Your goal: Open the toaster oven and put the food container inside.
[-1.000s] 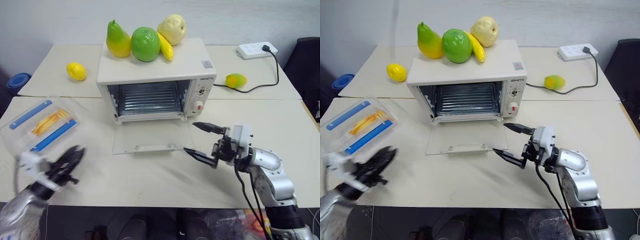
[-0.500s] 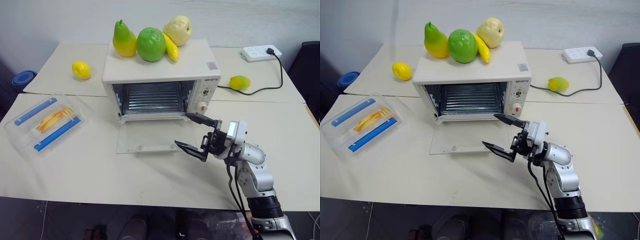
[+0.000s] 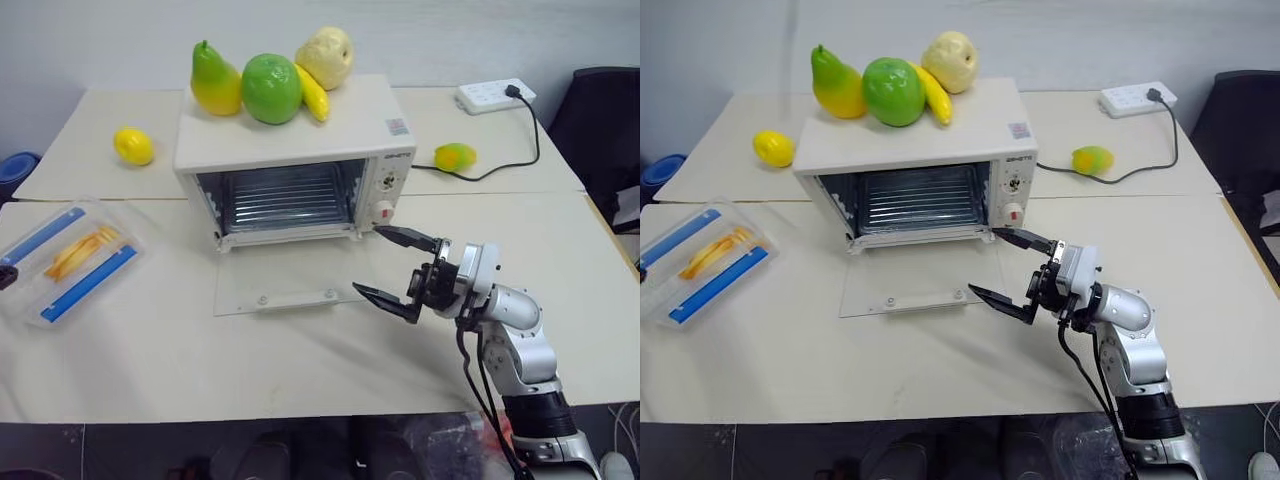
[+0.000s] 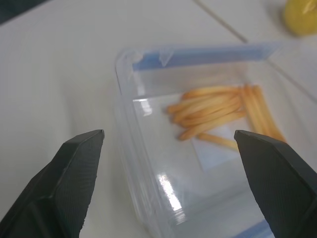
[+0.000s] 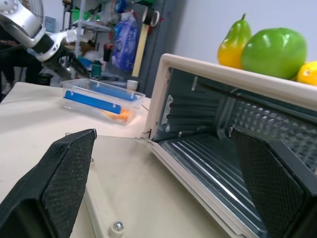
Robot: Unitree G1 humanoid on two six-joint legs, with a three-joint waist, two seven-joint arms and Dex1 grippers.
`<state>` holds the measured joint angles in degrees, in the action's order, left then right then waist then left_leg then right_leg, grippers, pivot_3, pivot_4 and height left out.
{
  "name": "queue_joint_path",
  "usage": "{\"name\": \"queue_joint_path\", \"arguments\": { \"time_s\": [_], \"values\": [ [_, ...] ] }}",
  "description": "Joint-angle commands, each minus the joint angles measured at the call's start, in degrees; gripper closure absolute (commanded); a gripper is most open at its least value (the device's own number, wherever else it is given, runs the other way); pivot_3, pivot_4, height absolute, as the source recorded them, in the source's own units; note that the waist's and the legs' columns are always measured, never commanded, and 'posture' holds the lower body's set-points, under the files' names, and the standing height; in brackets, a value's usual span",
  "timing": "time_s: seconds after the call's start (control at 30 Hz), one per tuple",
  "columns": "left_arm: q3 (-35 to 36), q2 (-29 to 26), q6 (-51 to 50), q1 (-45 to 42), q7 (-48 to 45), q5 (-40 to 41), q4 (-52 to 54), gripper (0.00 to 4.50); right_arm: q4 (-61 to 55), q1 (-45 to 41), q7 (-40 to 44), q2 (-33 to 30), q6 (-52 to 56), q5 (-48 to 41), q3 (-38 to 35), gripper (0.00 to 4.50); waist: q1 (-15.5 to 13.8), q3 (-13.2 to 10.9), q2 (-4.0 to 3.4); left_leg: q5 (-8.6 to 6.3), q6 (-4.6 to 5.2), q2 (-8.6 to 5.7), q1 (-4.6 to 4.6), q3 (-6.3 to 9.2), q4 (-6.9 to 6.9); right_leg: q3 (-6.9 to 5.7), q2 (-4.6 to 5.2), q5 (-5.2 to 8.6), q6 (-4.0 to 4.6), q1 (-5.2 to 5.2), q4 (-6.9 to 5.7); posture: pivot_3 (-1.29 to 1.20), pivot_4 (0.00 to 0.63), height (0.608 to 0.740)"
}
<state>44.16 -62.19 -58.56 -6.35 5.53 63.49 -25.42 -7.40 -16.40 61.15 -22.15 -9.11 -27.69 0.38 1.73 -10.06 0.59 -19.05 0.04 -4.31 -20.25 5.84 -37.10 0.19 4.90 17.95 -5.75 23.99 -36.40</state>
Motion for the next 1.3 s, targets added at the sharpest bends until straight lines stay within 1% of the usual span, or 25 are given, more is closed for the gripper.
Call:
{"name": "queue_joint_path", "arguments": {
  "time_s": [0.03,0.2,0.27,0.33,0.4,0.43,0.5,0.6,0.7,0.77,0.83,0.9,1.0,1.07,1.13,1.2,1.3],
  "values": [
    [-1.7,-1.0,-1.6,-3.6,-2.4,-4.9,-4.9,0.84,-3.4,0.3,-2.5,-0.1,1.0,-0.2,-0.6,0.00,0.1,0.0,0.07,-0.02,-0.03,0.00,-0.01,0.00,-0.02,0.12,-0.07,0.00,0.00,0.11,-0.07,0.00,0.150,0.740],
    [-1.6,0.3,-2.3,-7.3,-5.0,-8.6,-5.9,2.46,-3.1,-0.2,-3.6,-0.6,1.4,0.2,-0.8,0.00,-0.2,0.1,0.11,-0.03,-0.22,0.09,-0.10,-0.04,-0.14,0.27,-0.22,0.01,0.03,0.51,-0.30,0.00,0.150,0.740],
    [-1.1,0.2,-2.7,-6.8,-6.5,-10.0,-4.4,3.04,-2.8,-0.2,-3.6,-0.9,1.5,0.3,-0.8,0.00,-0.2,0.1,0.11,-0.01,-0.25,0.09,-0.09,-0.04,-0.17,0.27,-0.21,0.01,0.04,0.51,-0.36,0.00,0.150,0.740],
    [1.2,0.0,-3.9,-6.5,-7.0,-10.0,-3.3,3.69,-2.6,-0.2,-3.4,-1.2,1.6,0.4,-0.9,0.00,-0.2,0.1,0.11,-0.01,-0.25,0.09,-0.09,-0.04,-0.18,0.29,-0.21,0.01,0.05,0.51,-0.40,0.00,0.150,0.740],
    [2.6,-1.2,-4.6,-3.9,-10.6,-10.8,-0.3,4.17,-2.2,-0.1,-3.1,-1.6,1.7,0.4,-1.1,0.00,-0.1,0.1,0.11,-0.02,-0.25,0.09,-0.09,-0.04,-0.17,0.30,-0.21,0.02,0.05,0.52,-0.40,0.00,0.150,0.740],
    [3.9,-1.5,-5.4,-3.1,-11.6,-10.6,0.9,4.23,-2.1,0.0,-2.9,-1.9,1.7,0.4,-1.1,0.00,-0.1,0.1,0.11,-0.02,-0.24,0.09,-0.10,-0.05,-0.14,0.32,-0.21,0.02,0.05,0.53,-0.44,0.00,0.150,0.740],
    [5.4,-3.3,-7.7,1.7,-16.5,-11.1,6.5,4.24,-1.4,0.5,-2.2,-2.6,1.5,0.3,-1.3,0.00,0.0,0.1,0.14,-0.03,-0.23,0.11,-0.12,-0.05,-0.12,0.31,-0.22,0.02,0.06,0.54,-0.47,0.00,0.150,0.740],
    [9.0,-4.3,-14.0,6.7,-21.1,-9.1,16.0,4.24,-0.1,1.1,-1.4,-3.5,1.1,0.4,-1.8,0.00,-0.2,0.0,0.15,-0.07,-0.22,0.13,-0.14,-0.06,-0.10,0.32,-0.22,0.02,0.07,0.54,-0.42,0.00,0.150,0.740],
    [11.7,-2.8,-22.6,6.6,-21.2,-4.7,26.6,4.24,2.2,2.0,-0.3,-4.2,-0.2,0.6,-2.5,0.00,-0.6,0.0,0.12,-0.07,-0.20,0.11,-0.14,-0.06,-0.16,0.33,-0.17,0.03,0.08,0.48,-0.23,0.00,0.150,0.740],
    [11.6,-0.5,-28.1,3.3,-18.9,-1.0,33.2,4.24,3.3,2.7,0.2,-4.6,-1.0,0.9,-2.8,0.00,-1.1,0.0,0.10,-0.07,-0.20,0.12,-0.13,-0.04,-0.21,0.33,-0.17,0.02,0.08,0.45,-0.27,0.00,0.150,0.740],
    [10.1,2.0,-32.3,-0.7,-16.4,1.2,38.1,4.24,3.9,3.2,0.4,-4.9,-1.4,0.9,-2.9,0.00,-1.4,0.0,0.09,-0.07,-0.20,0.12,-0.11,-0.06,-0.26,0.34,-0.18,0.02,0.09,0.44,-0.33,0.00,0.150,0.740],
    [6.9,5.4,-33.8,-5.2,-13.1,4.8,41.1,4.24,4.1,3.8,0.4,-4.9,-1.8,1.0,-2.9,0.00,-1.5,0.0,0.09,-0.06,-0.22,0.13,-0.10,-0.06,-0.27,0.34,-0.21,0.02,0.09,0.46,-0.40,0.00,0.150,0.740],
    [1.5,12.6,-33.9,-11.3,-5.5,8.3,43.7,4.24,4.0,4.9,-0.1,-4.7,-2.6,1.3,-3.0,0.00,-1.6,0.0,0.10,-0.05,-0.25,0.12,-0.09,-0.06,-0.34,0.33,-0.22,0.02,0.09,0.46,-0.46,0.00,0.150,0.740],
    [-1.7,17.8,-33.9,-13.8,-0.3,9.5,45.3,4.24,4.0,5.8,-0.6,-4.4,-3.3,1.6,-3.2,0.00,-1.6,0.0,0.11,-0.06,-0.26,0.12,-0.10,-0.06,-0.43,0.31,-0.23,0.02,0.09,0.46,-0.49,0.00,0.150,0.740],
    [-4.9,22.5,-33.9,-16.6,4.2,7.1,47.1,4.24,3.9,7.2,-1.0,-4.2,-4.3,1.9,-3.4,0.00,-1.5,0.0,0.13,-0.07,-0.28,0.12,-0.11,-0.06,-0.48,0.31,-0.26,0.02,0.09,0.46,-0.49,0.00,0.150,0.740],
    [-6.2,27.7,-33.9,-20.5,8.4,5.4,46.4,4.24,3.6,8.9,-1.4,-4.2,-5.3,2.0,-3.9,0.00,-1.7,0.0,0.14,-0.09,-0.30,0.15,-0.13,-0.06,-0.54,0.32,-0.32,0.02,0.09,0.48,-0.53,0.00,0.150,0.740],
    [-8.2,30.4,-33.9,-23.9,10.5,3.2,44.7,4.24,3.5,10.9,-1.6,-4.2,-6.7,2.2,-4.6,0.00,-1.6,0.0,0.16,-0.10,-0.33,0.15,-0.17,-0.07,-0.69,0.31,-0.35,0.02,0.09,0.47,-0.60,0.00,0.150,0.740]
  ]
}}
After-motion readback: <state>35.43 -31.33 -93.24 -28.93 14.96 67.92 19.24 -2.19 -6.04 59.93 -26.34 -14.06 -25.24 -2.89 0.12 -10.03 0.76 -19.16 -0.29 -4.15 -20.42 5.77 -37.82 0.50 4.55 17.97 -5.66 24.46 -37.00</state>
